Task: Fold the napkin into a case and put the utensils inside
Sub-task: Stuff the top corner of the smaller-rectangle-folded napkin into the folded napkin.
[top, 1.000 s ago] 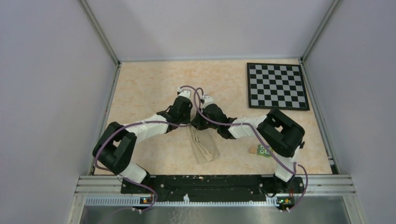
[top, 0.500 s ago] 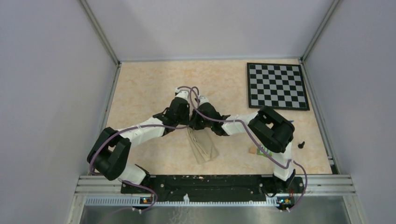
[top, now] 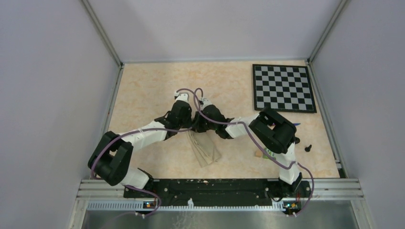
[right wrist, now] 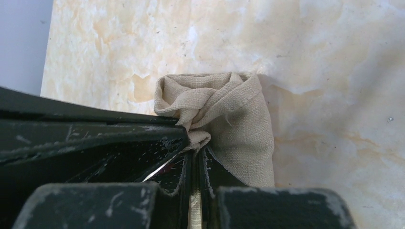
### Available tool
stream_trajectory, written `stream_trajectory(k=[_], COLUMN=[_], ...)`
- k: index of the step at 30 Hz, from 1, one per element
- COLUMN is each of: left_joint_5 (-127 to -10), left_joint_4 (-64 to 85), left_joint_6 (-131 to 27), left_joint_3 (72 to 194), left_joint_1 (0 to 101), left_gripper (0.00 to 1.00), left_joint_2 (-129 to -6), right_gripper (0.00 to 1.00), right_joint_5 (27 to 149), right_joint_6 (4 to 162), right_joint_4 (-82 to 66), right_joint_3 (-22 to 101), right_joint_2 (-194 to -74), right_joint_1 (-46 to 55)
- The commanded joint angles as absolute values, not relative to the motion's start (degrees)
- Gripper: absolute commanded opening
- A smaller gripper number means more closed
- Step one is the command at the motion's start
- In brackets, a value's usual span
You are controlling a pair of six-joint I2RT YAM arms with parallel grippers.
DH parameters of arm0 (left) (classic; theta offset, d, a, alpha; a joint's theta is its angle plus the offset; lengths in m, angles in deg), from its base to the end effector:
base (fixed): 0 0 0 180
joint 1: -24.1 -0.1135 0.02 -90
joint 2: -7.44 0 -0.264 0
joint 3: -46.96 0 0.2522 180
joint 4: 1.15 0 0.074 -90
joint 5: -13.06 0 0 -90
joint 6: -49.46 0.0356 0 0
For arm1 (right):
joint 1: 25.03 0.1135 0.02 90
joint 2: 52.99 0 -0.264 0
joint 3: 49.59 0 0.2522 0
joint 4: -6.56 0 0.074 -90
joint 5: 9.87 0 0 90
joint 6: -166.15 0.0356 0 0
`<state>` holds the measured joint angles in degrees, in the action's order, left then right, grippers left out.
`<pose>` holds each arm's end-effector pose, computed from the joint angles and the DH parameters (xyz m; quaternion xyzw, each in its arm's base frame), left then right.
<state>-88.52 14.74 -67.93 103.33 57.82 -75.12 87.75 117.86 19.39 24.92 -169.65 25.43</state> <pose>0.2476 -0.1567 0.1910 0.0093 0.9100 -0.1260 0.3948 0.2642 0.3275 0.1267 -0.0992 0.8561 0.4029 0.3083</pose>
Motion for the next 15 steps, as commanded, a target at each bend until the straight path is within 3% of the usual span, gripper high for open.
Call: stream_trajectory(k=[1,11,15], left_joint_5=[-85.7,-82.74,-80.67], left_joint_4=[13.64,16.19,16.27], left_joint_6=[-70.55,-71.96,-72.1], left_joint_3=[103.12,102.71,102.49], left_joint_1=[56.51,53.53,52.41], left_gripper=[0.0,0.0,0.0], left_joint_2=[-75.64,-73.78,-73.86], right_gripper=[0.0,0.35,0.44], right_joint_5=[91.34,92.6,92.65], right_joint_6=[112.37,107.61,107.46], right_joint_4=[20.32,19.38,20.6], right_joint_3=[24.15,22.22,20.87], right_joint_2=[-168.14,-163.27,-161.23], right_joint_1=[25.33,25.34,25.25])
